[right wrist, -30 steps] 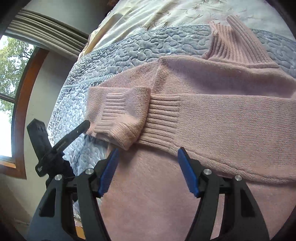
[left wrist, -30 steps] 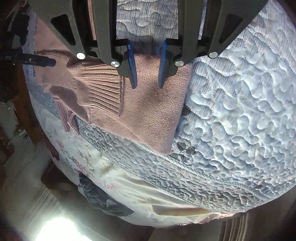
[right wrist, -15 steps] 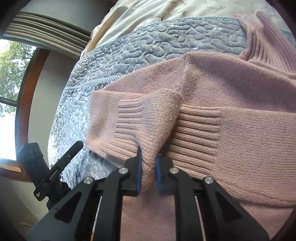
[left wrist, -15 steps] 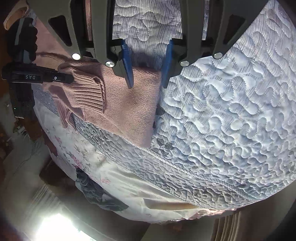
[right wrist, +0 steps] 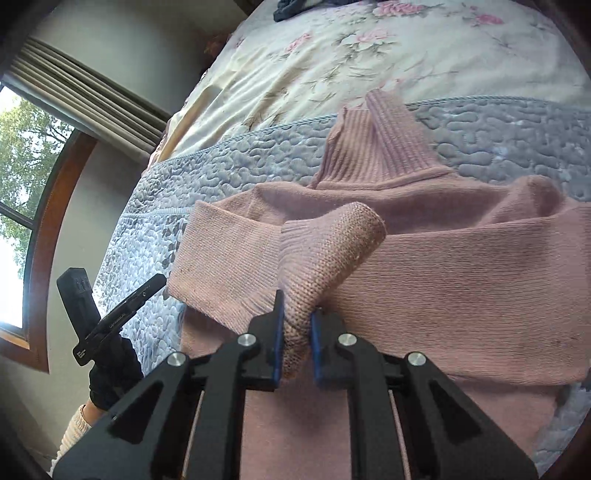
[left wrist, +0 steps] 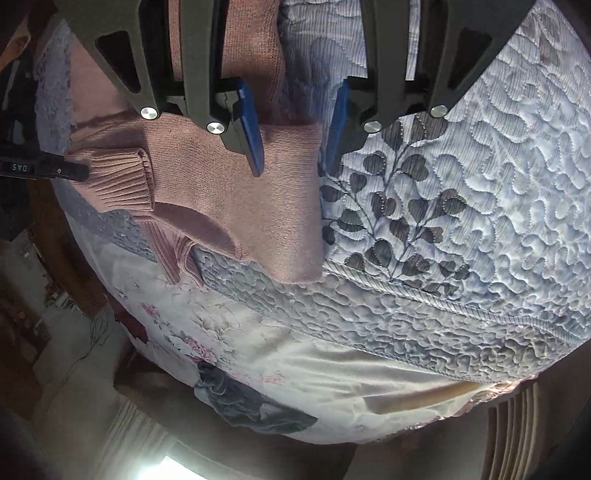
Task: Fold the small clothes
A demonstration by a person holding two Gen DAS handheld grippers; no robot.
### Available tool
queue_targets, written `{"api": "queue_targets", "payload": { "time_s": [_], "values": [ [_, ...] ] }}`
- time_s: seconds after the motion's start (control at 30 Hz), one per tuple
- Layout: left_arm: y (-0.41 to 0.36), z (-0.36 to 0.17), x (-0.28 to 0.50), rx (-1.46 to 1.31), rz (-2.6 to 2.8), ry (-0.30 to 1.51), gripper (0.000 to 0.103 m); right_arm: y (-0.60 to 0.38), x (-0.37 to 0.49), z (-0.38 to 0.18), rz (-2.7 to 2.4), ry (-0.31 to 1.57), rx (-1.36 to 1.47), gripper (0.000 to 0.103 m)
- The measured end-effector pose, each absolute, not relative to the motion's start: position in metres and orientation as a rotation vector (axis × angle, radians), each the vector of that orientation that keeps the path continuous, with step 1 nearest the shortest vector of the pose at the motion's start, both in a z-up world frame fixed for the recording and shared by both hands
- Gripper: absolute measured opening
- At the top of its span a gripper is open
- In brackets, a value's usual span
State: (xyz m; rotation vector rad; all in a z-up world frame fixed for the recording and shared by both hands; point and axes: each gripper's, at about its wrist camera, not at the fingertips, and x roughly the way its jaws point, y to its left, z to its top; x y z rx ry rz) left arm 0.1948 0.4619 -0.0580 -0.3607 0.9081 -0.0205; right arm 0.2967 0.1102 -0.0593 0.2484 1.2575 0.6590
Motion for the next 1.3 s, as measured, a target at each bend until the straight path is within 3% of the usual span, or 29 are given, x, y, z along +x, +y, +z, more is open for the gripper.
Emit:
{"api": "queue_targets", "payload": {
  "time_s": [0.43,0.77,1.07,1.1,1.17,1.2,1.23,1.3],
  "values": [
    [0.396,-0.100,0.235,-0.188,-0.004,1.031,0.039,0.065,0.304,-0.139,0.498,1.371,0.180,0.016],
    [0.387,-0.067,0.230,-0.223,-0.052,0.963,0.040,0.099,0.288,-0.084,0.516,1.247,-0.036,0.032],
    [0.367,-0.098,0.248,-0.248,-0.088,1.047,0.040,0.180,0.283,-0.123,0.569,1.317,-0.247,0.054],
    [0.368,-0.101,0.248,-0.257,-0.090,1.044,0.040,0.183,0.283,-0.127,0.557,1.313,-0.276,0.053],
    [0.370,-0.102,0.248,-0.266,-0.095,1.042,0.041,0.185,0.283,-0.127,0.542,1.287,-0.314,0.034],
    [0.370,-0.102,0.248,-0.266,-0.098,1.043,0.041,0.183,0.284,-0.126,0.538,1.282,-0.319,0.016],
    [0.370,-0.102,0.248,-0.262,-0.100,1.044,0.041,0.177,0.285,-0.124,0.539,1.283,-0.303,0.010],
    [0.370,-0.102,0.248,-0.254,-0.101,1.045,0.041,0.161,0.288,-0.116,0.549,1.286,-0.216,0.009]
  ]
}}
